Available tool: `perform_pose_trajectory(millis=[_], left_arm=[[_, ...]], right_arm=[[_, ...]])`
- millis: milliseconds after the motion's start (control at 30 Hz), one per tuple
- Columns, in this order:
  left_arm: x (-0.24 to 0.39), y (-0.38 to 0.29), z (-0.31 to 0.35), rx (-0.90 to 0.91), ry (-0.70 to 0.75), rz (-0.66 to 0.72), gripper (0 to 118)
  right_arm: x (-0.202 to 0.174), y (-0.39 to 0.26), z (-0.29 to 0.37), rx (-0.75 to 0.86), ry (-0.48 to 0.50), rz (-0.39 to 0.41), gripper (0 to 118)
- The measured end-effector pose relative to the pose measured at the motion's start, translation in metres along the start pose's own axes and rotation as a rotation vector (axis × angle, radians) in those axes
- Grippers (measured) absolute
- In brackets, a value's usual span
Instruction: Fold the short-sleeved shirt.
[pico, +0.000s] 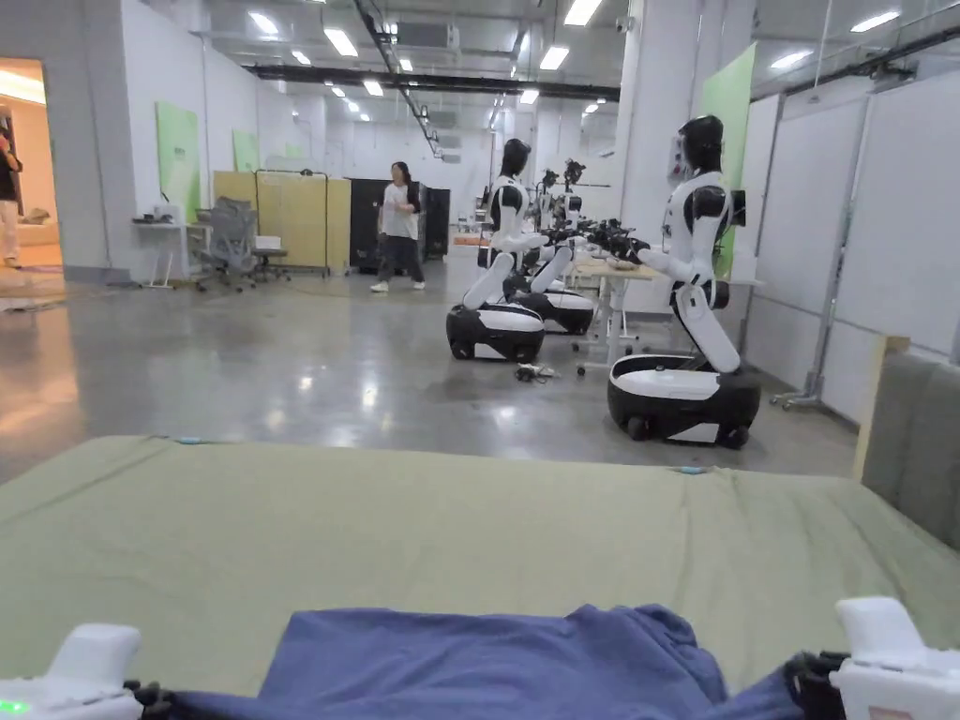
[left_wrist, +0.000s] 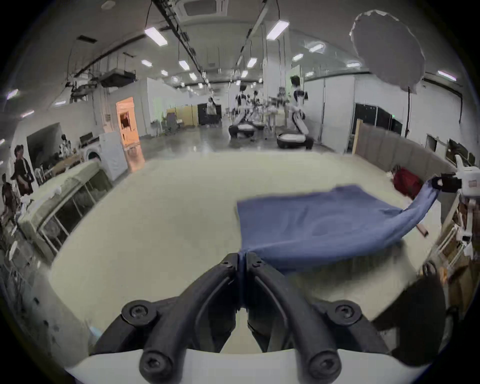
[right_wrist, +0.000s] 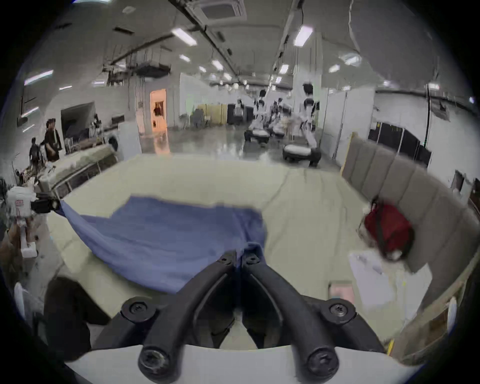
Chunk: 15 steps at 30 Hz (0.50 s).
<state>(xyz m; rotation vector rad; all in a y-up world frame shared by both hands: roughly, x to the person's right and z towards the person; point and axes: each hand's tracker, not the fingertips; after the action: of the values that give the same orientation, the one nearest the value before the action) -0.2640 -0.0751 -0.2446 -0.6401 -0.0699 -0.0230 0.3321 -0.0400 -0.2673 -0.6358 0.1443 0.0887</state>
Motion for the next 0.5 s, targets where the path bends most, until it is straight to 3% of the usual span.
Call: perform_pose_trajectory(millis=[100, 200, 300, 333, 400, 433, 500], left_arm=[[-0.001, -0.062, -0.013, -0.105, -0.018, 0.109, 4], [0.004, -0.094, -0.019, -0.160, 0.016, 0.083, 4], [0.000, -0.100, -0.021, -0.158, 0.022, 0.086, 10], [-0.004, -0.097, -0.022, -0.147, 0.042, 0.079, 35], [0.001, -0.086, -0.004, -0.036, 0.080, 0.041, 99], [0.008, -0.077, 0.009, 0.046, 0.072, 0.010, 115], [0.031, -0.056, 0.035, 0.254, 0.075, -0.080, 116]], right_arm=[[-0.007, -0.061, -0.028, -0.117, -0.017, 0.006, 7], [-0.016, -0.096, -0.039, -0.168, -0.014, -0.044, 7], [-0.024, -0.106, -0.044, -0.195, -0.086, 0.011, 8], [-0.026, -0.103, -0.040, -0.175, -0.114, 0.040, 20], [-0.033, -0.088, -0.023, -0.081, -0.141, 0.061, 59], [-0.045, -0.079, -0.006, -0.026, -0.136, 0.050, 80], [-0.061, -0.057, 0.023, 0.167, -0.063, 0.019, 82]])
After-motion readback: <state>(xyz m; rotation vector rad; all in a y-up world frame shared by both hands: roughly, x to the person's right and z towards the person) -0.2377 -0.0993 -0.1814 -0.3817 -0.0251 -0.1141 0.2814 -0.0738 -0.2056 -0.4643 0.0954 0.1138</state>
